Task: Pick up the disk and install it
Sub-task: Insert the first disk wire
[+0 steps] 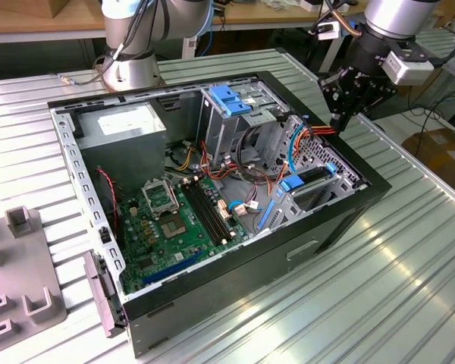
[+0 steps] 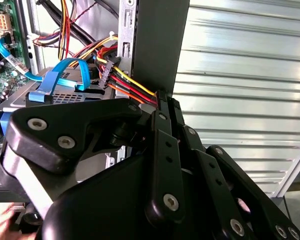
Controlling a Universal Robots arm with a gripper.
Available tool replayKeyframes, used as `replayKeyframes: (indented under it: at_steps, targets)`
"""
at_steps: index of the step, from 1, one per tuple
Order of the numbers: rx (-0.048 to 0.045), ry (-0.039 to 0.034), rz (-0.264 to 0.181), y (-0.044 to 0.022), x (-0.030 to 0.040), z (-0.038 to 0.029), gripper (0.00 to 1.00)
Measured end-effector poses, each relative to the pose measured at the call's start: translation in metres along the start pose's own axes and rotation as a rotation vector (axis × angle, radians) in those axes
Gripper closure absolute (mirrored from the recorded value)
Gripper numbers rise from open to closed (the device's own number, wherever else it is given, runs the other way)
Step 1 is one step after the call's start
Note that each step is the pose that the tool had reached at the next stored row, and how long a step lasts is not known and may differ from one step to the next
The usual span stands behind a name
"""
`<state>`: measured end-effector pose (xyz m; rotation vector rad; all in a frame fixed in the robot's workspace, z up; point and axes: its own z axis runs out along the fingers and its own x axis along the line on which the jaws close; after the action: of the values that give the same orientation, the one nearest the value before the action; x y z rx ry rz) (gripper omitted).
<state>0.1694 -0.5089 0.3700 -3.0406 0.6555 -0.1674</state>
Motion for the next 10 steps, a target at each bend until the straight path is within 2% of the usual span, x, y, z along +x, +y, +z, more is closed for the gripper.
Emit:
replayKeyframes:
  at_steps: [7,8,10]
  targets:
    - [-0.0003,0.0001,0.002,0.0001,-0.0004,-0.0001,0.84]
    - [-0.0006,0.0003,0.005,0.0007,-0.0018,-0.0002,0.84]
    - [-0.0010,0.0005,0.012,0.0044,-0.0096,-0.0012,0.84]
